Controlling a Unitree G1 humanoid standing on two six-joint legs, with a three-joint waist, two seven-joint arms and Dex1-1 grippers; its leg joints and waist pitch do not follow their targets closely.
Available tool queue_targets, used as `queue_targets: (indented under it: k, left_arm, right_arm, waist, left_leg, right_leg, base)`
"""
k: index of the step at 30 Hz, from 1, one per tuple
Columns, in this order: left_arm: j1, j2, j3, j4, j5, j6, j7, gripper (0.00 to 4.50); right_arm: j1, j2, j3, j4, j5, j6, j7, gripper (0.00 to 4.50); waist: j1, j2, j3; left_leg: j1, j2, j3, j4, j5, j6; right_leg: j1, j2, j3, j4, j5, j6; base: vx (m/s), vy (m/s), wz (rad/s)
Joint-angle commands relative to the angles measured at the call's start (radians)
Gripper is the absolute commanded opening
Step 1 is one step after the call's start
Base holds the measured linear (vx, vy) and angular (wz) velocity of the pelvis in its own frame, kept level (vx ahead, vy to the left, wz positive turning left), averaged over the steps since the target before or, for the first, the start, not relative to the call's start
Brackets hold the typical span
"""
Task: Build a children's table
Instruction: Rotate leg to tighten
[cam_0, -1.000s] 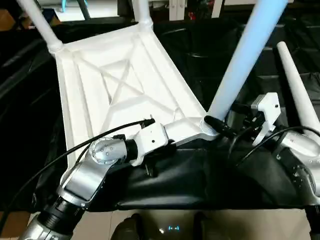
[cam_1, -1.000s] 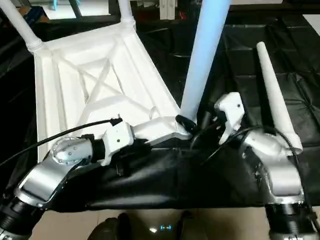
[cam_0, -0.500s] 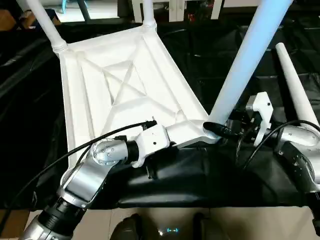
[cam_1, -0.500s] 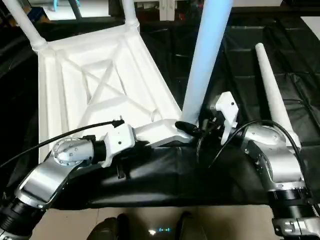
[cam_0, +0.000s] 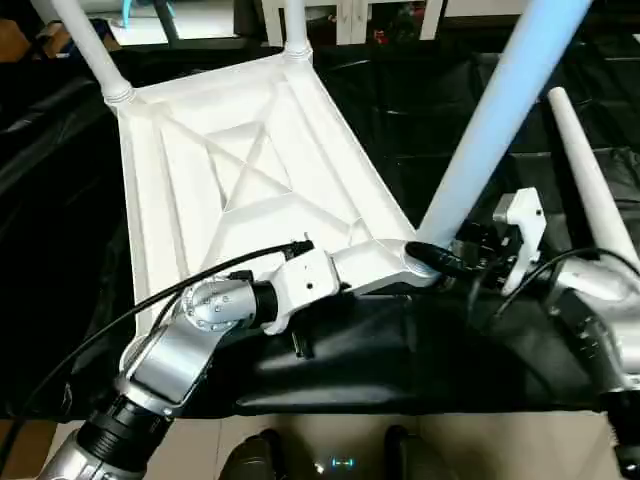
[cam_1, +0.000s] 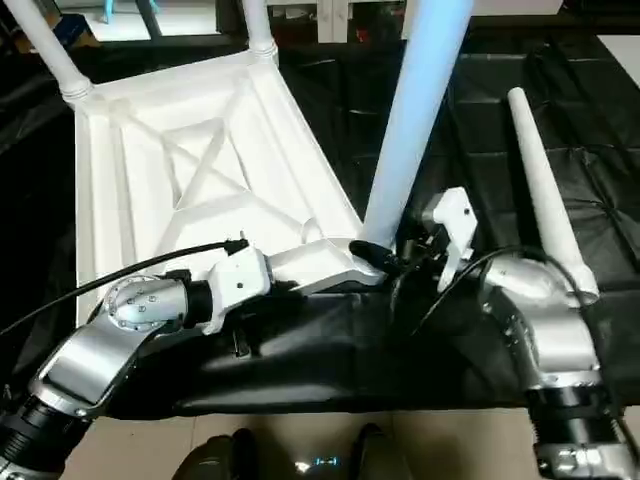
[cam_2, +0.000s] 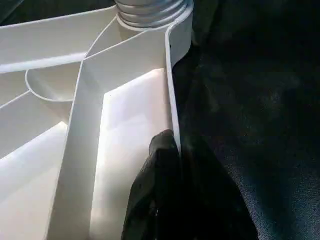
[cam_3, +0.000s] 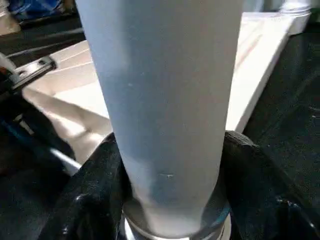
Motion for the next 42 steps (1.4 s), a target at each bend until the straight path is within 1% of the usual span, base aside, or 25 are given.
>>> queue_targets:
  k: [1, 2, 3, 4, 5, 6, 7, 12, 16, 19, 22, 25, 27, 28, 29, 31, 32, 33, 34, 37, 38, 39, 40, 41, 42]
  left_arm:
    - [0.019, -0.025, -0.075, 0.025, 0.013, 0.034, -0.01, 0.0]
    - [0.011, -0.043, -0.078, 0.03, 0.016, 0.048, 0.004, 0.0]
    - [0.004, -0.06, -0.083, 0.035, 0.018, 0.063, 0.014, 0.0]
    - [-0.002, -0.07, -0.087, 0.039, 0.02, 0.071, 0.02, 0.0]
    - [-0.013, -0.087, -0.095, 0.049, 0.027, 0.084, 0.031, 0.0]
    - [-0.031, -0.111, -0.106, 0.064, 0.039, 0.104, 0.048, 0.0]
    - [-0.04, -0.121, -0.111, 0.072, 0.045, 0.113, 0.057, 0.0]
    - [-0.091, -0.221, -0.111, 0.118, 0.079, 0.201, 0.153, 0.0]
    - [-0.108, -0.272, -0.112, 0.141, 0.099, 0.226, 0.195, 0.0]
    - [-0.103, -0.27, -0.114, 0.135, 0.099, 0.221, 0.188, 0.0]
    - [-0.09, -0.233, -0.106, 0.127, 0.102, 0.202, 0.168, 0.0]
    - [-0.082, -0.212, -0.096, 0.124, 0.103, 0.192, 0.159, 0.0]
    - [-0.075, -0.195, -0.089, 0.118, 0.099, 0.179, 0.147, 0.0]
    - [-0.067, -0.176, -0.085, 0.112, 0.093, 0.159, 0.13, 0.0]
    - [-0.064, -0.169, -0.084, 0.109, 0.091, 0.153, 0.122, 0.0]
    - [-0.052, -0.145, -0.08, 0.101, 0.082, 0.139, 0.098, 0.0]
    - [-0.041, -0.119, -0.079, 0.092, 0.066, 0.093, 0.06, 0.0]
    - [-0.038, -0.112, -0.079, 0.089, 0.061, 0.082, 0.049, 0.0]
    - [-0.03, -0.095, -0.078, 0.081, 0.051, 0.071, 0.031, 0.0]
    - [-0.012, -0.059, -0.077, 0.056, 0.028, 0.04, -0.012, 0.0]
    - [-0.003, -0.04, -0.079, 0.041, 0.021, 0.03, -0.032, 0.0]
    - [-0.003, -0.04, -0.079, 0.041, 0.021, 0.03, -0.032, 0.0]
    - [0.004, -0.025, -0.081, 0.029, 0.016, 0.022, -0.047, 0.0]
    - [0.012, -0.015, -0.081, 0.02, 0.013, 0.02, -0.056, 0.0]
    - [0.013, -0.014, -0.081, 0.019, 0.012, 0.02, -0.057, 0.0]
  right_arm:
    - [0.008, 0.044, -0.041, 0.035, -0.015, 0.021, -0.142, 2.34]
    - [0.012, 0.076, -0.05, 0.042, -0.023, 0.033, -0.205, 2.34]
    - [0.014, 0.102, -0.054, 0.048, -0.037, 0.036, -0.259, 2.34]
    - [0.016, 0.122, -0.056, 0.05, -0.045, 0.04, -0.291, 2.34]
    - [0.016, 0.154, -0.056, 0.056, -0.063, 0.044, -0.343, 2.34]
    - [0.01, 0.201, -0.051, 0.069, -0.088, 0.049, -0.416, 2.33]
    - [0.006, 0.221, -0.05, 0.077, -0.097, 0.052, -0.447, 2.33]
    - [-0.041, 0.332, -0.043, 0.171, -0.205, 0.041, -0.72, 2.33]
    - [-0.101, 0.413, -0.059, 0.27, -0.269, -0.027, -0.897, 2.33]
    - [-0.116, 0.428, -0.064, 0.287, -0.267, -0.045, -0.896, 2.33]
    - [-0.131, 0.426, -0.062, 0.283, -0.234, -0.077, -0.813, 2.33]
    - [-0.13, 0.399, -0.04, 0.259, -0.233, -0.105, -0.746, 2.33]
    - [-0.121, 0.373, -0.027, 0.218, -0.207, -0.129, -0.664, 2.33]
    - [-0.113, 0.347, -0.024, 0.179, -0.187, -0.146, -0.605, 2.89]
    - [-0.111, 0.337, -0.024, 0.164, -0.179, -0.145, -0.588, 3.03]
    - [-0.103, 0.307, -0.029, 0.117, -0.152, -0.138, -0.534, 3.05]
    - [-0.091, 0.261, -0.025, 0.064, -0.13, -0.122, -0.469, 3.05]
    - [-0.087, 0.247, -0.025, 0.05, -0.124, -0.118, -0.45, 3.11]
    - [-0.078, 0.216, -0.028, 0.019, -0.106, -0.105, -0.402, 3.4]
    - [-0.054, 0.142, -0.044, -0.041, -0.048, -0.07, -0.29, 3.49]
    - [-0.042, 0.103, -0.049, -0.068, -0.019, -0.046, -0.237, 3.59]
    - [-0.042, 0.103, -0.049, -0.068, -0.019, -0.046, -0.237, 3.84]
    - [-0.031, 0.071, -0.052, -0.09, 0.003, -0.027, -0.191, 3.84]
    - [-0.019, 0.033, -0.053, -0.111, 0.022, 0.0, -0.144, 3.9]
    - [-0.017, 0.028, -0.053, -0.113, 0.025, 0.004, -0.137, 3.9]
  waist:
    - [-0.006, -0.027, -0.069]
    - [-0.009, -0.026, -0.064]
    - [-0.01, -0.023, -0.065]
    - [-0.013, -0.026, -0.065]
    - [-0.015, -0.028, -0.065]
    - [-0.019, -0.022, -0.065]
    - [-0.023, -0.025, -0.063]
    - [-0.034, -0.028, -0.063]
    - [-0.044, -0.03, -0.064]
    - [-0.046, -0.033, -0.066]
    - [-0.048, -0.036, -0.067]
    - [-0.048, -0.036, -0.067]
    - [-0.045, -0.037, -0.072]
    - [-0.043, -0.035, -0.074]
    - [-0.041, -0.033, -0.074]
    - [-0.038, -0.031, -0.076]
    - [-0.034, -0.034, -0.081]
    - [-0.028, -0.032, -0.084]
    - [-0.021, -0.029, -0.084]
    - [-0.011, -0.028, -0.084]
    - [-0.007, -0.031, -0.084]
    - [-0.007, -0.031, -0.084]
    - [-0.004, -0.03, -0.084]
    - [-0.003, -0.036, -0.085]
    - [0.002, -0.035, -0.085]
  left_leg:
    - [0.014, 0.005, 0.007, -0.055, -0.109, 0.143]
    - [0.013, 0.005, 0.008, -0.058, -0.131, 0.125]
    - [0.014, 0.004, 0.007, -0.059, -0.144, 0.113]
    - [0.014, 0.003, 0.005, -0.062, -0.163, 0.088]
    - [0.015, 0.003, 0.006, -0.064, -0.175, 0.08]
    - [0.017, 0.003, 0.005, -0.065, -0.192, 0.066]
    - [0.017, 0.001, 0.005, -0.068, -0.216, 0.05]
    - [0.014, -0.003, -0.001, -0.075, -0.267, 0.006]
    - [0.018, -0.006, -0.002, -0.078, -0.341, -0.011]
    - [0.013, -0.007, -0.005, -0.08, -0.363, -0.005]
    - [0.008, -0.007, -0.006, -0.081, -0.356, 0.0]
    - [0.008, -0.006, -0.006, -0.081, -0.362, 0.006]
    - [0.009, -0.005, -0.003, -0.076, -0.329, 0.019]
    - [0.01, -0.004, 0.001, -0.073, -0.294, 0.031]
    - [0.011, -0.003, 0.003, -0.072, -0.278, 0.041]
    - [0.011, -0.003, 0.004, -0.071, -0.262, 0.05]
    - [0.011, -0.004, 0.008, -0.064, -0.203, 0.071]
    - [0.012, -0.003, 0.008, -0.062, -0.171, 0.084]
    - [0.013, 0.0, 0.012, -0.059, -0.121, 0.109]
    - [0.011, 0.002, 0.014, -0.058, -0.099, 0.129]
    - [0.016, 0.003, 0.015, -0.058, -0.11, 0.136]
    - [0.016, 0.003, 0.015, -0.058, -0.11, 0.136]
    - [0.017, 0.005, 0.019, -0.056, -0.096, 0.151]
    - [0.017, 0.005, 0.02, -0.055, -0.089, 0.153]
    - [0.02, 0.006, 0.021, -0.054, -0.085, 0.159]
  right_leg:
    - [0.057, -0.023, 0.02, -0.052, -0.176, -0.27]
    - [0.052, -0.025, 0.023, -0.058, -0.219, -0.255]
    - [0.052, -0.025, 0.022, -0.06, -0.245, -0.247]
    - [0.053, -0.024, 0.022, -0.063, -0.272, -0.232]
    - [0.051, -0.024, 0.022, -0.066, -0.282, -0.227]
    - [0.048, -0.023, 0.024, -0.067, -0.298, -0.218]
    - [0.046, -0.022, 0.023, -0.072, -0.329, -0.206]
    - [0.043, -0.02, 0.024, -0.078, -0.384, -0.166]
    - [0.034, -0.015, 0.024, -0.086, -0.41, -0.133]
    - [0.035, -0.016, 0.024, -0.086, -0.417, -0.111]
    - [0.038, -0.014, 0.024, -0.082, -0.383, -0.115]
    - [0.038, -0.015, 0.025, -0.084, -0.394, -0.116]
    - [0.042, -0.015, 0.028, -0.081, -0.342, -0.132]
    - [0.041, -0.013, 0.029, -0.078, -0.281, -0.154]
    - [0.041, -0.012, 0.029, -0.075, -0.245, -0.179]
    - [0.045, -0.013, 0.028, -0.072, -0.226, -0.197]
    - [0.049, -0.011, 0.03, -0.066, -0.158, -0.222]
    - [0.051, -0.01, 0.03, -0.06, -0.118, -0.229]
    - [0.049, -0.008, 0.031, -0.053, -0.047, -0.248]
    - [0.054, -0.01, 0.03, -0.046, -0.021, -0.265]
    - [0.056, -0.008, 0.031, -0.045, -0.018, -0.268]
    - [0.056, -0.008, 0.031, -0.045, -0.018, -0.268]
    - [0.052, -0.01, 0.033, -0.044, 0.003, -0.272]
    - [0.053, -0.01, 0.034, -0.043, 0.008, -0.272]
    - [0.053, -0.01, 0.035, -0.043, 0.008, -0.274]
  base:
    - [0.0, 0.0, 0.0]
    - [0.0, 0.0, 0.0]
    - [0.0, 0.0, 0.0]
    - [0.0, 0.0, 0.0]
    - [0.0, 0.0, 0.0]
    - [0.0, 0.0, 0.0]
    - [0.0, 0.0, 0.0]
    - [0.0, 0.0, 0.0]
    - [0.0, 0.0, 0.0]
    - [0.0, 0.0, 0.0]
    - [0.0, 0.0, 0.0]
    - [0.0, 0.0, 0.0]
    - [0.0, 0.0, 0.0]
    - [0.0, 0.0, 0.0]
    - [0.0, 0.0, 0.0]
    - [0.0, 0.0, 0.0]
    - [0.0, 0.0, 0.0]
    - [0.0, 0.0, 0.0]
    - [0.0, 0.0, 0.0]
    - [0.0, 0.0, 0.0]
    - [0.0, 0.0, 0.0]
    - [0.0, 0.0, 0.0]
    - [0.0, 0.0, 0.0]
    - [0.0, 0.0, 0.0]
    - [0.0, 0.0, 0.0]
